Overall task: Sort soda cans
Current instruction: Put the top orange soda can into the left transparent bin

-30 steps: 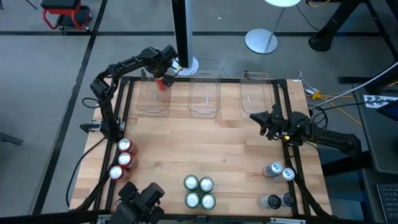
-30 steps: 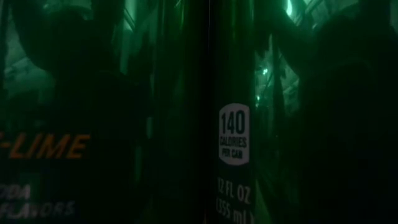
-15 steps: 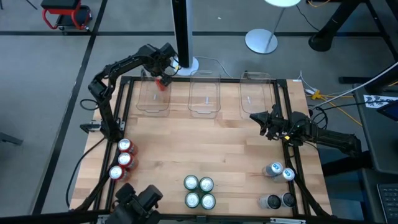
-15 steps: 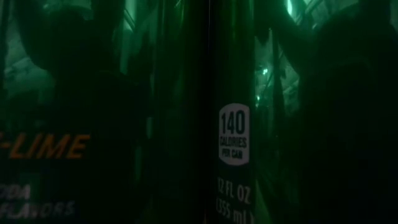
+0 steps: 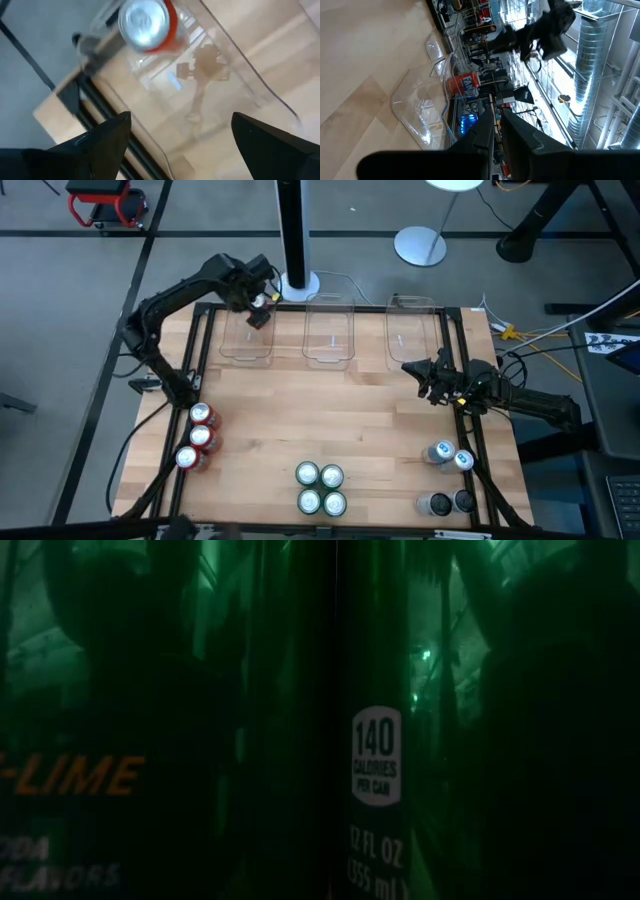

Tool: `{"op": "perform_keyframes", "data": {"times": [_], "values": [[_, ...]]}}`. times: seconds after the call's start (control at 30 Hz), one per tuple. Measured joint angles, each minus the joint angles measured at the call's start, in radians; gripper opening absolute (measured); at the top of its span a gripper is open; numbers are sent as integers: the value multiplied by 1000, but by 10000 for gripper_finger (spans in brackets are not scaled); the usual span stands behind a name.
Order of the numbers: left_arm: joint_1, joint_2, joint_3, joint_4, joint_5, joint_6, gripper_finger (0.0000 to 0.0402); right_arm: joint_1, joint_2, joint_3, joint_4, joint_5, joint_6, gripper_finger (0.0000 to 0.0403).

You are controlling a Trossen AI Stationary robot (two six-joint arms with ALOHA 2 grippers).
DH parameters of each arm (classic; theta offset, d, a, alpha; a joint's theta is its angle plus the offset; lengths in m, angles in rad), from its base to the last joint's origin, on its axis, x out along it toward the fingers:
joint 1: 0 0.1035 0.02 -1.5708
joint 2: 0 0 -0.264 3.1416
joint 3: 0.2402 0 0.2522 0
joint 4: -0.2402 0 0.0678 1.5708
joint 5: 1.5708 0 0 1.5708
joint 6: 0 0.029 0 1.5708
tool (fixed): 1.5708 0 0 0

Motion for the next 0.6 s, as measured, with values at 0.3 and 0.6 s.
{"op": "perform_keyframes", "data": {"times": [0.3, 0.6], "values": [[-214, -147, -4, -117, 2, -324, 331, 0, 0, 0, 0, 0, 0, 37], [-464, -200, -6, -118, 24, -594, 331, 0, 0, 0, 0, 0, 0, 37]]}}
